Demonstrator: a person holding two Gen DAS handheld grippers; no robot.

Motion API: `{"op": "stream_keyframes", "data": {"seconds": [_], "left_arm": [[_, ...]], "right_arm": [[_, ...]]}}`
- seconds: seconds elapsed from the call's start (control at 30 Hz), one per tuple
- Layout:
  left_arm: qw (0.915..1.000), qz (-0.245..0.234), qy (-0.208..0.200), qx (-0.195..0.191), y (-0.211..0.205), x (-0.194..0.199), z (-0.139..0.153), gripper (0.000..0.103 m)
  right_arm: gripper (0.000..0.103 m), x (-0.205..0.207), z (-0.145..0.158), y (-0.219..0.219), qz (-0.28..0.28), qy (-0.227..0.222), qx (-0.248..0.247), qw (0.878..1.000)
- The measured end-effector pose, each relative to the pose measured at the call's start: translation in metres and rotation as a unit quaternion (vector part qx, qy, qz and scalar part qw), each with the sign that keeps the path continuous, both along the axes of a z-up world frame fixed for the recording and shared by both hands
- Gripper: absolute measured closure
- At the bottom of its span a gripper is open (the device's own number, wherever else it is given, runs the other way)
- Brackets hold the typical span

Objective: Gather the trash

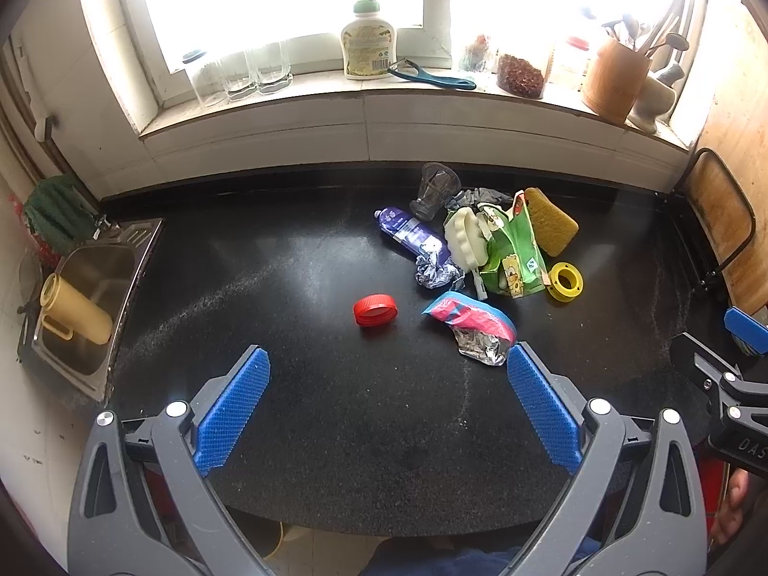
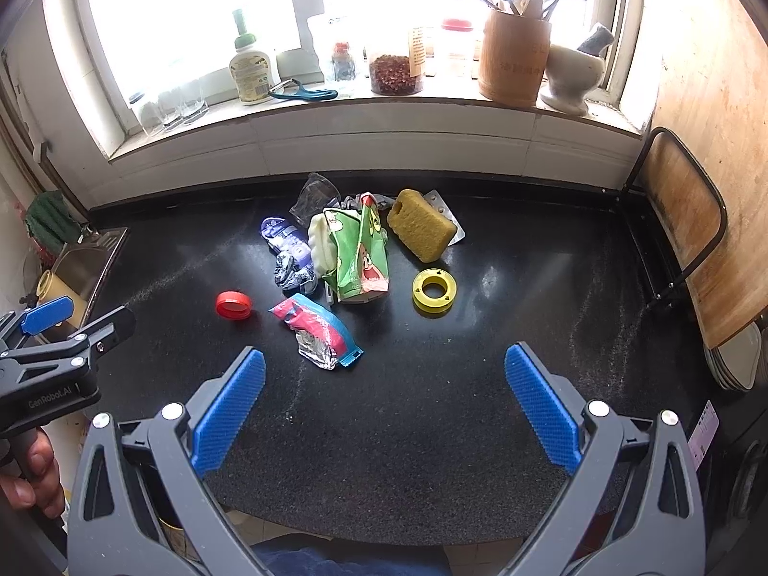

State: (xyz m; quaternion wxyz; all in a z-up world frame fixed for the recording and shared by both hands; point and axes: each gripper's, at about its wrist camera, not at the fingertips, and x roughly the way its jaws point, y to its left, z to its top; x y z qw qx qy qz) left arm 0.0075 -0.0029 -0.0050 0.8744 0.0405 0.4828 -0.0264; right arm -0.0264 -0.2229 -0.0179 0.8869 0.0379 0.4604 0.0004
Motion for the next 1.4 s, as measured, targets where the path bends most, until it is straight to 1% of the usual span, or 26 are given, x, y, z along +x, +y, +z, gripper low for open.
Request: {"op": "stream_keyframes", "data": {"seconds": [0.3,0.8,1.07,1.23,1.4], "left_arm": [[0.9999,0.009,0.005,0.000,0.005,0.002,-0.004,0.006],[1.0000,0.004,0.002,0.002,0.006,0.002,0.000,0.006],[1.0000,0.005,0.006,0.004,0.007,0.005,-0.004,0.006],[0.9999,0.003,0.014,0.008,0.008,0.010,-0.015,0.006],[0.9997,0.007,0.018,0.013,0.014,0.023,-0.038,0.006]], "right_arm": [[0.006,-0.001,-0.001,-0.002,-0.002,-0.001,0.004,1.000],[0.006,0.001,0.002,0.001,0.005,-0.005,0.005,1.000],[0.006,0.002,-0.002,-0.003,0.006,-0.002,0.007,1.000],[0.006,0.006,-0.008,-0.008,0.003,0.002,0.011,1.000],[0.006,0.018,-0.020,-0.015,0.010,-0.004,0.016,1.000]]}}
